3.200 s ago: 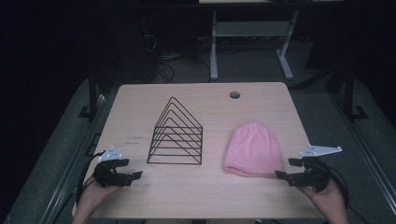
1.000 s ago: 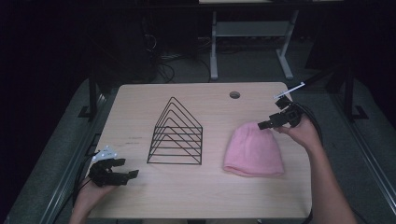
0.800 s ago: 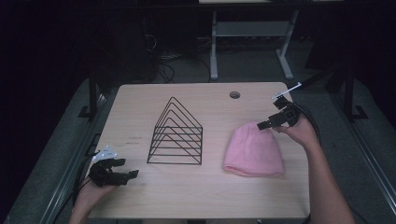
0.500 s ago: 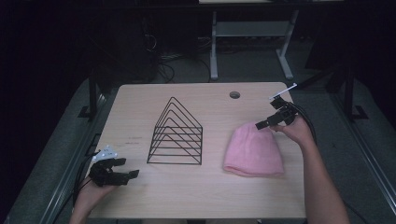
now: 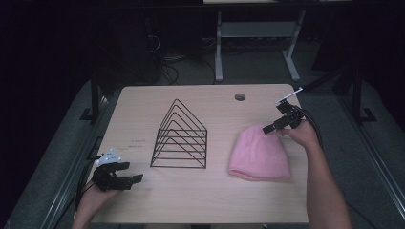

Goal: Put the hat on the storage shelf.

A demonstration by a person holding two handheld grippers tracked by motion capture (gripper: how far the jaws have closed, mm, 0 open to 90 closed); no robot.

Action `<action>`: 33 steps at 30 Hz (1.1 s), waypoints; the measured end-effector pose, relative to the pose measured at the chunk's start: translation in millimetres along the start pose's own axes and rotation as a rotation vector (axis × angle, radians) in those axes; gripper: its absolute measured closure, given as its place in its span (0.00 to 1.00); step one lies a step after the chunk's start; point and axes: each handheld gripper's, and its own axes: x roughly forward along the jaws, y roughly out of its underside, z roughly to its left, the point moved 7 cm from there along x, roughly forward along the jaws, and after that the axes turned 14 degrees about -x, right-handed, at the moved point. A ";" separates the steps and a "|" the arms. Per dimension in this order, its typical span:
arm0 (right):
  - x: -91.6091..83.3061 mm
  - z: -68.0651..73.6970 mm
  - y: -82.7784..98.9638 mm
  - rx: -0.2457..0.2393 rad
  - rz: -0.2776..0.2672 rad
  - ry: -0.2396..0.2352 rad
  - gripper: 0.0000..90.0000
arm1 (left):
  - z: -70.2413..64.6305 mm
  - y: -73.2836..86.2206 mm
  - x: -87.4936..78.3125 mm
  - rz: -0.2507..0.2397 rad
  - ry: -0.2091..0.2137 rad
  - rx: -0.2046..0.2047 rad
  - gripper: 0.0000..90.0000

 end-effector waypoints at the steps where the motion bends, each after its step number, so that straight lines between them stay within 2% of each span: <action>1: 2.1 0.4 0.2 0.001 0.007 -0.001 0.32 | 0.0 0.0 -0.1 0.000 0.000 0.000 0.23; 10: 11.3 0.8 1.8 0.011 0.032 -0.021 0.47 | 2.7 0.5 -0.7 0.001 -0.002 -0.002 0.23; 21: 25.2 4.3 5.4 -0.008 0.061 -0.027 0.58 | 3.5 1.2 -0.8 0.007 -0.011 0.002 0.23; 33: 28.5 6.3 8.8 0.009 0.043 -0.036 0.72 | 5.5 2.2 -0.4 0.005 -0.008 -0.007 0.23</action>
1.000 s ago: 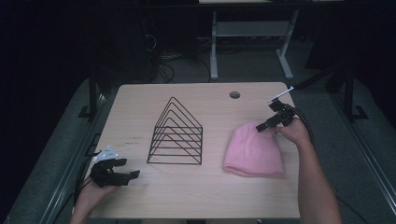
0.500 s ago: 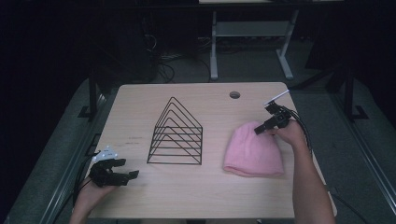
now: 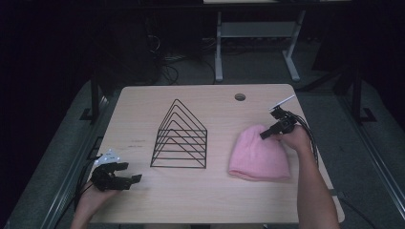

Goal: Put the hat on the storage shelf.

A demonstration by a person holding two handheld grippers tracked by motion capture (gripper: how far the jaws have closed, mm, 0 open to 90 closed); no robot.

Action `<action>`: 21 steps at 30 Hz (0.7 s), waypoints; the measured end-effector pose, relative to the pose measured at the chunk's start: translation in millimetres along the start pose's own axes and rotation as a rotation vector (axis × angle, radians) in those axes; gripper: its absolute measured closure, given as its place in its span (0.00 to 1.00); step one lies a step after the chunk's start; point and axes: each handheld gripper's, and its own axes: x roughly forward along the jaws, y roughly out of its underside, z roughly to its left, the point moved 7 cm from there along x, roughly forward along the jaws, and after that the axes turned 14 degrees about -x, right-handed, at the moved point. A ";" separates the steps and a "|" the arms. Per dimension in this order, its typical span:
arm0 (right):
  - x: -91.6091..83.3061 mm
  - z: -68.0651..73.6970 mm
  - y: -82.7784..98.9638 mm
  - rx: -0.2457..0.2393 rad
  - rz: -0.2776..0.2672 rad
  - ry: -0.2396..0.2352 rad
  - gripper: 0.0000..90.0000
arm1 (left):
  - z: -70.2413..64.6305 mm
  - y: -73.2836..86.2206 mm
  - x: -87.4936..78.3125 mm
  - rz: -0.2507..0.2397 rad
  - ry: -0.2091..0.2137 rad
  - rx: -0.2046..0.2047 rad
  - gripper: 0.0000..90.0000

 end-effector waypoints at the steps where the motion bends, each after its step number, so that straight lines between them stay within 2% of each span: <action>1: 0.1 0.2 0.0 0.000 0.000 -0.001 0.74 | 0.3 0.1 -0.3 0.003 0.001 -0.001 0.23; 9: -0.8 1.0 1.4 0.014 -0.026 -0.010 0.81 | 2.9 1.2 0.1 0.003 0.003 -0.010 0.23; 21: -11.1 3.7 2.8 0.018 -0.087 -0.038 0.84 | 0.4 2.2 1.8 0.015 -0.008 0.001 0.23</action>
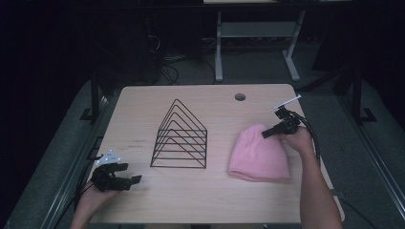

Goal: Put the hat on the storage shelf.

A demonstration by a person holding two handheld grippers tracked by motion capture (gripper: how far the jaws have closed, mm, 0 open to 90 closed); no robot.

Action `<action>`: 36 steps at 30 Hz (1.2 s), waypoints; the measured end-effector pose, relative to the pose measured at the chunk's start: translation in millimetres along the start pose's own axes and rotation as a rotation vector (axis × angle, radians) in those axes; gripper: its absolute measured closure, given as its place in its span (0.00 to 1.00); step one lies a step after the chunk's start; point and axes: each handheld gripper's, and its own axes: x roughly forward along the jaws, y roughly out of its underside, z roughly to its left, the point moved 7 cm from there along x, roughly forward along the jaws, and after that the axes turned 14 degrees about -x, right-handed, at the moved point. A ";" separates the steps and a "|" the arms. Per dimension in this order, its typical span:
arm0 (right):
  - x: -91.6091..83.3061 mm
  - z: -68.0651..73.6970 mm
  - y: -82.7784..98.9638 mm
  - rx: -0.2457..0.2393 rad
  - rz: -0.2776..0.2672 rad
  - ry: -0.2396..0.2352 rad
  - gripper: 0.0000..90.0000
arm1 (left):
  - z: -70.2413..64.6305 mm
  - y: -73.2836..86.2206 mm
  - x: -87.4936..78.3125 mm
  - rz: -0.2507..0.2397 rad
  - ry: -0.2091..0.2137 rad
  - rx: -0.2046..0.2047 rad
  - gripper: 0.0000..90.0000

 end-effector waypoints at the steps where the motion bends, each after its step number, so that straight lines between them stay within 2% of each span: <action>1: -0.8 0.9 -0.1 -0.006 -0.002 -0.004 0.85 | -0.3 -0.2 0.1 -0.002 0.000 -0.003 0.23; 7: -8.2 5.2 -0.8 -0.014 -0.028 -0.015 0.85 | -1.0 -1.3 -2.0 -0.003 0.009 -0.003 0.23; 14: -24.6 15.1 -6.7 -0.047 -0.060 -0.021 0.86 | -3.2 -5.8 -5.8 -0.010 0.022 0.005 0.23; 16: -30.1 18.0 -8.9 -0.058 -0.073 -0.022 0.86 | -4.0 -6.7 -6.6 0.005 0.028 0.011 0.23; 22: -46.7 28.9 -17.9 -0.081 -0.122 -0.033 0.86 | -6.5 -15.8 -8.5 0.005 0.037 0.046 0.24; 30: -70.2 38.5 -29.3 -0.108 -0.175 -0.045 0.87 | -6.2 -24.5 -13.1 0.012 0.061 0.055 0.23; 33: -76.8 42.6 -33.5 -0.121 -0.187 -0.049 0.87 | -5.6 -31.1 -17.3 0.004 0.064 0.058 0.23; 36: -85.5 45.8 -38.5 -0.136 -0.204 -0.039 0.87 | -7.2 -38.8 -24.0 0.004 0.072 0.081 0.23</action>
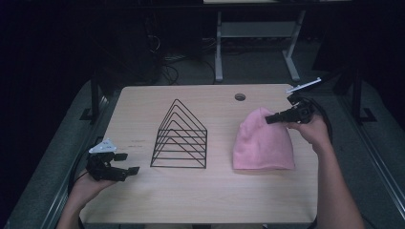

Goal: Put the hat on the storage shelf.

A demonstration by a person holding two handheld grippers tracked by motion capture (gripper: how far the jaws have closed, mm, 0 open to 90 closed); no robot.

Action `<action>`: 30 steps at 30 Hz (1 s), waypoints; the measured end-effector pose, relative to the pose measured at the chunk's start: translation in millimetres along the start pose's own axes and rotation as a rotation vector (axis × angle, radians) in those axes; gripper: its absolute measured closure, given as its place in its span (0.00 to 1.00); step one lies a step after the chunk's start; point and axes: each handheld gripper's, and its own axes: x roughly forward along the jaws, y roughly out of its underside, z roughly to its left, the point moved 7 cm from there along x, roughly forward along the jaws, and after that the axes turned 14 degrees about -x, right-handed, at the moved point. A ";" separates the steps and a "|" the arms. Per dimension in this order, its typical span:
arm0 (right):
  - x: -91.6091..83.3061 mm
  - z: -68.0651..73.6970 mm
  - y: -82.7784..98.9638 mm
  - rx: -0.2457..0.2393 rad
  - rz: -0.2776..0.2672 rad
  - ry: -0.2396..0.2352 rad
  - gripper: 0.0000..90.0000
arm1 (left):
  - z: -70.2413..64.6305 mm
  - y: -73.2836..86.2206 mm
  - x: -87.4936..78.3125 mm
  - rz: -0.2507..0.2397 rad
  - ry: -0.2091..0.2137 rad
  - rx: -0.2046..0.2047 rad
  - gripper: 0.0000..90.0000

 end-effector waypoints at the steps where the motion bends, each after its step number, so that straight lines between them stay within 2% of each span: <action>1: -2.9 1.1 -2.5 -0.006 -0.004 0.004 0.87 | -1.3 -2.6 -2.2 0.001 0.006 0.001 0.23; 6: -16.1 5.8 -14.6 -0.028 -0.023 0.020 0.87 | -6.1 -15.5 -9.1 0.000 0.024 0.017 0.23; 16: -38.6 11.7 -34.2 -0.054 -0.061 0.045 0.87 | -18.5 -32.8 -15.6 0.003 0.073 0.015 0.23; 25: -57.1 21.9 -51.5 -0.090 -0.091 0.044 0.87 | -31.2 -53.0 -22.7 0.039 0.073 0.086 0.23; 30: -68.3 27.4 -62.4 -0.111 -0.109 0.053 0.87 | -41.9 -68.3 -29.8 0.033 0.116 0.112 0.23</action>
